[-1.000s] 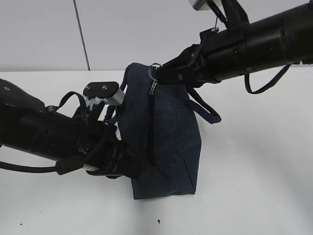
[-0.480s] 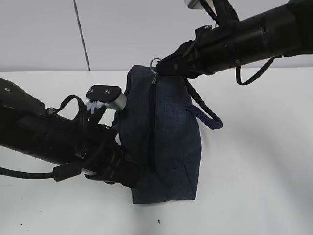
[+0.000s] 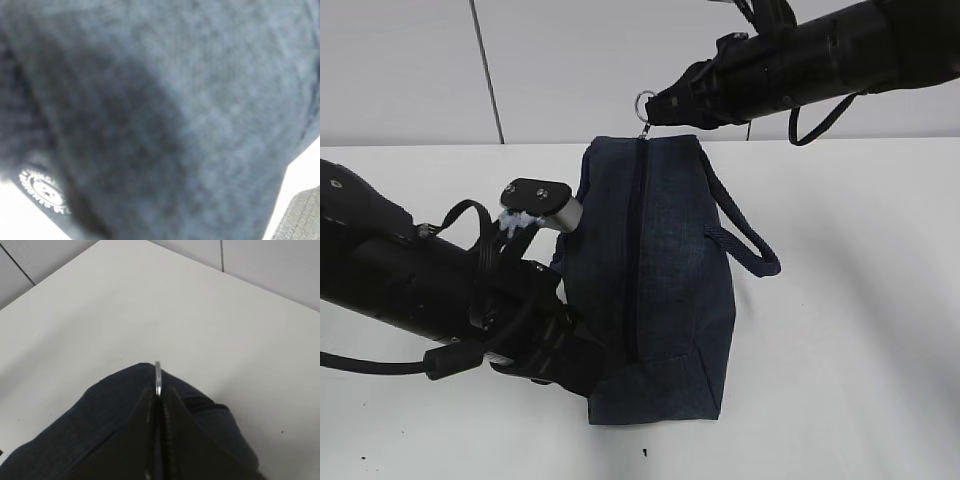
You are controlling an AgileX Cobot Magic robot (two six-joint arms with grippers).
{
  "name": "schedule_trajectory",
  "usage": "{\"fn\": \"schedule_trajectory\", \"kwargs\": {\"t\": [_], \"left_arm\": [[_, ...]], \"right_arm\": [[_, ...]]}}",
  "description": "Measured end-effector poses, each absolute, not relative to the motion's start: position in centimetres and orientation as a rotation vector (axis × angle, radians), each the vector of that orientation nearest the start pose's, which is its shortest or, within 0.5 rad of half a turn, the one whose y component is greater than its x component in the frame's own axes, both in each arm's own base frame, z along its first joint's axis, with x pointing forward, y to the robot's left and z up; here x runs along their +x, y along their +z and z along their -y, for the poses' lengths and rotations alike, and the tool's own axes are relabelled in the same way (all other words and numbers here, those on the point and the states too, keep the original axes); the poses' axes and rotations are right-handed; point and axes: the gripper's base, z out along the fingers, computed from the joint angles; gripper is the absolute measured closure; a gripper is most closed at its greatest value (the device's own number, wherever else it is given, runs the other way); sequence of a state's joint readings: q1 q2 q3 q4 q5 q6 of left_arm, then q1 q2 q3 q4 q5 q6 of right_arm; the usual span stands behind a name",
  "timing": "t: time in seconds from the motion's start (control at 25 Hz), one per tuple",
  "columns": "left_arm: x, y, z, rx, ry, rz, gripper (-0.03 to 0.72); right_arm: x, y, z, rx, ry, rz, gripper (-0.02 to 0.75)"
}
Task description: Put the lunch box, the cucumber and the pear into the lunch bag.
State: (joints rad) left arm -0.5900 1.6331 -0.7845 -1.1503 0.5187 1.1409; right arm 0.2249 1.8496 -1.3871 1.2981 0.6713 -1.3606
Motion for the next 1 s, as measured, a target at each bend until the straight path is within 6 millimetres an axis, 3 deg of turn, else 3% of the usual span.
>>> {"fn": "schedule_trajectory", "kwargs": {"t": [0.32, 0.64, 0.76, 0.92, 1.0], "left_arm": [[22.3, 17.8, 20.0, 0.990, -0.813, -2.407, 0.685], [22.2, 18.0, 20.1, 0.925, -0.855, -2.440, 0.666], [21.9, 18.9, 20.0, 0.917, -0.885, -2.424, 0.569], [21.2, 20.9, 19.8, 0.883, -0.940, -2.386, 0.323], [20.7, 22.0, 19.7, 0.860, -0.973, -2.372, 0.256]], "right_arm": [[42.5, 25.6, -13.5, -0.639, 0.776, -2.029, 0.732], [42.5, 25.1, -13.7, -0.661, 0.837, -2.044, 0.732], [42.5, 25.1, -13.7, -0.663, 0.841, -2.044, 0.732], [42.4, 25.1, -13.8, -0.673, 0.859, -2.044, 0.732], [42.3, 25.1, -13.8, -0.673, 0.864, -2.045, 0.732]]}}
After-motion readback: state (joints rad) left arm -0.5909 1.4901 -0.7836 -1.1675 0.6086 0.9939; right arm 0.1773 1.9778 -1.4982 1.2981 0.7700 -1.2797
